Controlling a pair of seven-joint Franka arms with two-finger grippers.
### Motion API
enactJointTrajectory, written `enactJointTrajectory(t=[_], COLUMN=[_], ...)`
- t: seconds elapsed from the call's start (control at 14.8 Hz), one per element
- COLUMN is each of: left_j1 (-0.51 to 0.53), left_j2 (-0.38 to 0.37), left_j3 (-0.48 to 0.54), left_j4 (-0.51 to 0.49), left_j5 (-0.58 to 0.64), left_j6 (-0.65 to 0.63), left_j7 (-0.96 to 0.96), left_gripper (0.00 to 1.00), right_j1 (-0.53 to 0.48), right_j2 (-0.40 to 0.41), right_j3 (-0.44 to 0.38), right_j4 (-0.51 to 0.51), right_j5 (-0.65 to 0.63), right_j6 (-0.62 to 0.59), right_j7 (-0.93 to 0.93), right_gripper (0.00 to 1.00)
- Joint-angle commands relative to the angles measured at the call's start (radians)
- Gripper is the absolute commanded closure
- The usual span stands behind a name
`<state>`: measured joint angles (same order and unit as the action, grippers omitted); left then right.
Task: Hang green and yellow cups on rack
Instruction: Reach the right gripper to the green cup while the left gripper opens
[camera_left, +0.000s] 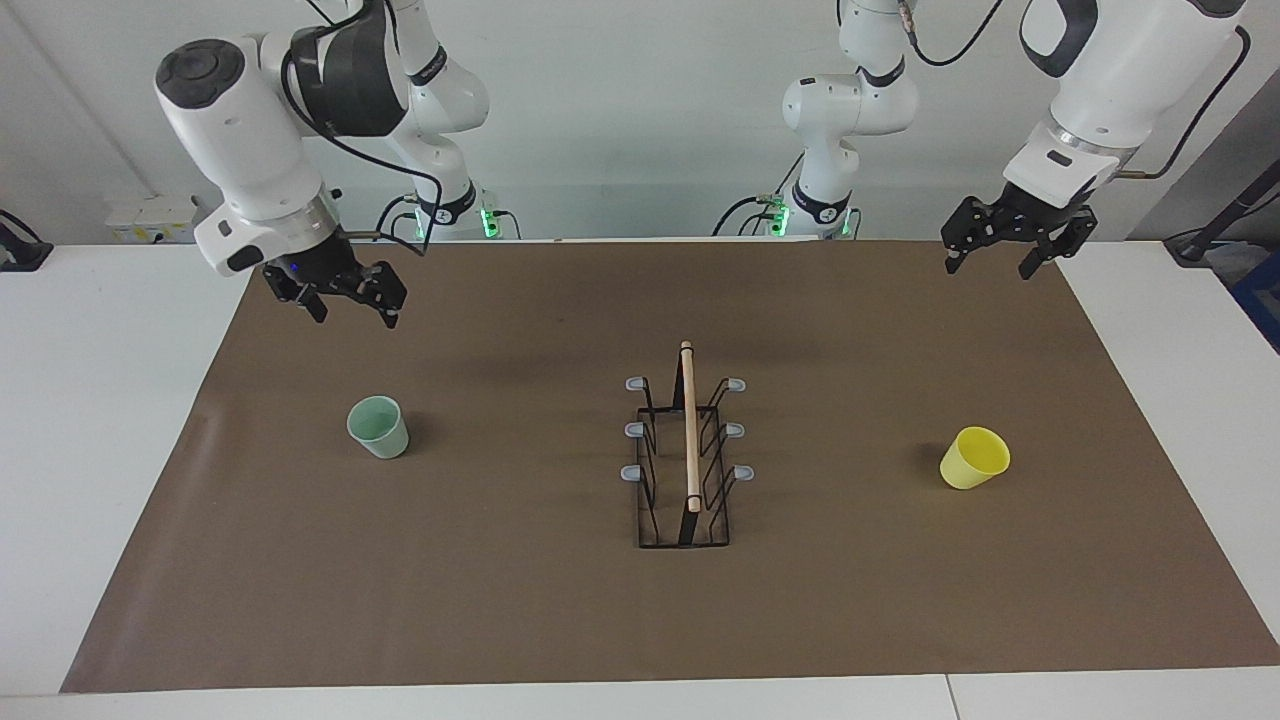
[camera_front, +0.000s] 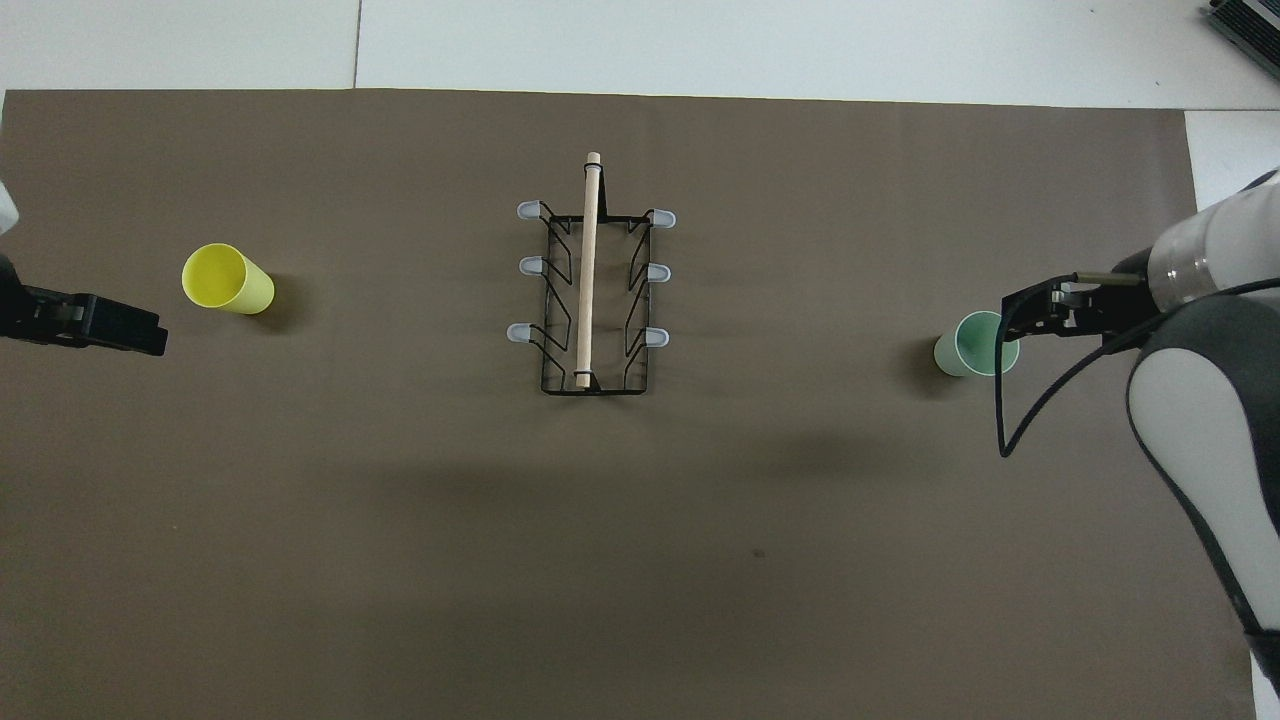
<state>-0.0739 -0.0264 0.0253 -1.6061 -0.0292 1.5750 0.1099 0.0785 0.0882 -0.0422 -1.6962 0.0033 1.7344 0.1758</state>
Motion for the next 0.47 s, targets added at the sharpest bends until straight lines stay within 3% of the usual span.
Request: enactJointTrajectory(t=[0.0,0.2,0.41], left_j1=[0.006,0.005,-0.001], left_j2=[0.11,0.258,0.377], left_j3=[0.01,0.041,0.1], left_j4=[0.135,0.314,0.42], left_j5=[-0.029,-0.055,-0.063], left_j6=[-0.067,-0.104,-0.105], left_j7=[-0.021,-0.139,-0.15], left_gripper=[0.0,0.0,0.0], right_j1=[-0.006,-0.008,0.036], right_j2=[0.253,0.353,0.415], right_j3=[0.005,0.005,0.016], right_j4=[0.237,0.268,0.268], right_j5=[-0.057,-0.106,-0.208], right_j6=[-0.03,0.02,0.033], right_j7=[0.004,-0.074,-0.188], right_gripper=[0.0,0.0,0.0])
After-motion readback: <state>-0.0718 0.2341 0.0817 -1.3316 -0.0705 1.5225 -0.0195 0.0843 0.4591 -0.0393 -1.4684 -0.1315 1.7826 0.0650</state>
